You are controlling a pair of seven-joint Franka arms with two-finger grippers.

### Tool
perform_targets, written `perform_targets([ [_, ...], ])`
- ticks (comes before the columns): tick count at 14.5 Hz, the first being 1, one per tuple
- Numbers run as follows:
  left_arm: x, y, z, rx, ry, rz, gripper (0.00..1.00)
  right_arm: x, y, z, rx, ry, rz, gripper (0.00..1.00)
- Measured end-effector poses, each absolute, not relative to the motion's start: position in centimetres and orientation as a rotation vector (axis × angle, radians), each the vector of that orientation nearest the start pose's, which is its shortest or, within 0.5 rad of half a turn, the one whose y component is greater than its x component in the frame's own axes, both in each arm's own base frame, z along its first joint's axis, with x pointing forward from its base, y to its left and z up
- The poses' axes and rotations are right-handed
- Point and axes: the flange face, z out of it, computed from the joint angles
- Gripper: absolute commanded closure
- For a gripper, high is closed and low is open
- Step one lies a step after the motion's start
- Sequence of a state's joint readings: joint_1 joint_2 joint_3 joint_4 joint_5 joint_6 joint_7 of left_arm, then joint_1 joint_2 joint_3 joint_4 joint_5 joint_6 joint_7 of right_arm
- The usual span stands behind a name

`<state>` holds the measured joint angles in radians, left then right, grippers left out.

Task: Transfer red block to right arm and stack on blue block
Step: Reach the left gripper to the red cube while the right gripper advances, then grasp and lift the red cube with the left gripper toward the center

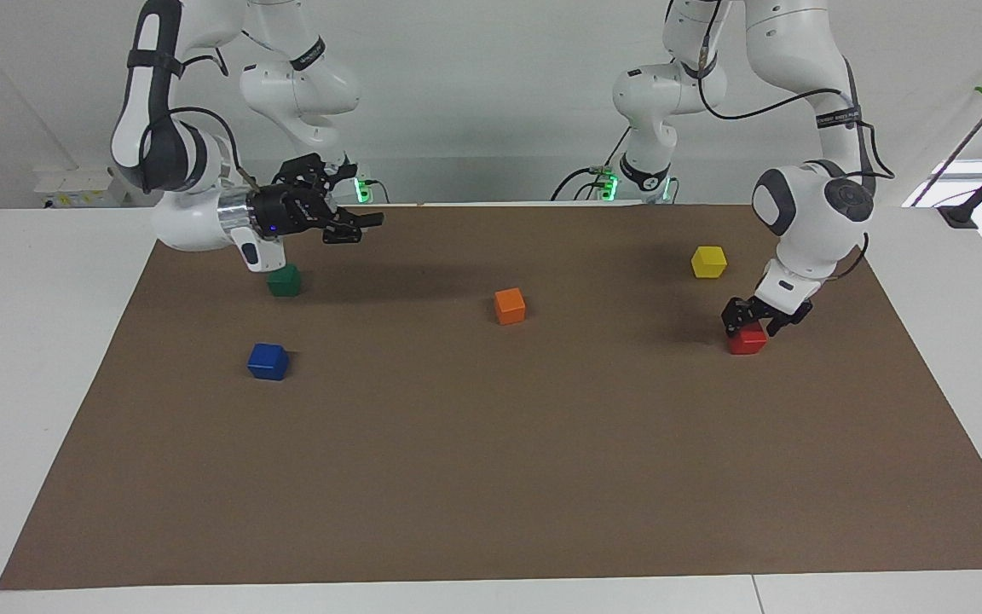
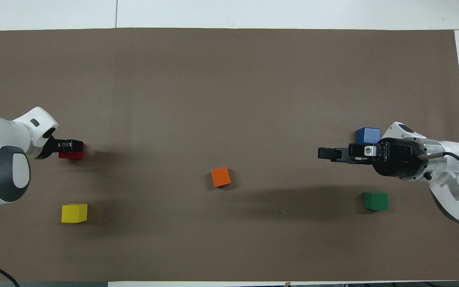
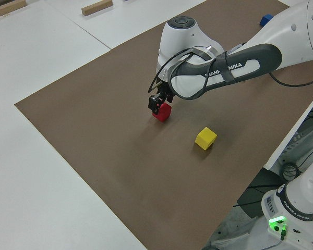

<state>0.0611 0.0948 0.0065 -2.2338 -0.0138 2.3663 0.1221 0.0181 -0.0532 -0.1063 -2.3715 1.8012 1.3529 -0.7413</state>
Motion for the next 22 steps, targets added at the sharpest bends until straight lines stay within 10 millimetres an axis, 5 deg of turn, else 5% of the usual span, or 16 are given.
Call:
perform_targets([
  [6,54.6,3.5,34.5,-3.145,0.081,-0.069,0.96,47.4,13.1,37.7,-1.005,0.035,-0.035,0.0],
  [8,55.7,3.6,37.0,-3.152,0.06,-0.024,0.96,47.6,15.0,37.4,-0.908,0.051,-0.035,0.0],
  [10,57.2,3.4,41.6,-3.163,-0.056,0.032,0.96,47.5,17.3,37.5,-0.843,0.065,-0.039,0.0],
  [14,58.8,0.5,49.9,-3.241,-0.536,0.081,0.96,47.1,21.1,38.6,-0.751,0.072,-0.063,0.0],
  [19,58.8,-6.5,56.1,-3.172,-1.27,0.243,0.96,46.7,22.9,39.0,-0.725,0.058,-0.104,0.0],
  [22,58.3,-10.4,58.0,-3.014,-1.699,0.413,0.88,46.9,23.1,38.5,-0.758,0.081,-0.115,0.0],
])
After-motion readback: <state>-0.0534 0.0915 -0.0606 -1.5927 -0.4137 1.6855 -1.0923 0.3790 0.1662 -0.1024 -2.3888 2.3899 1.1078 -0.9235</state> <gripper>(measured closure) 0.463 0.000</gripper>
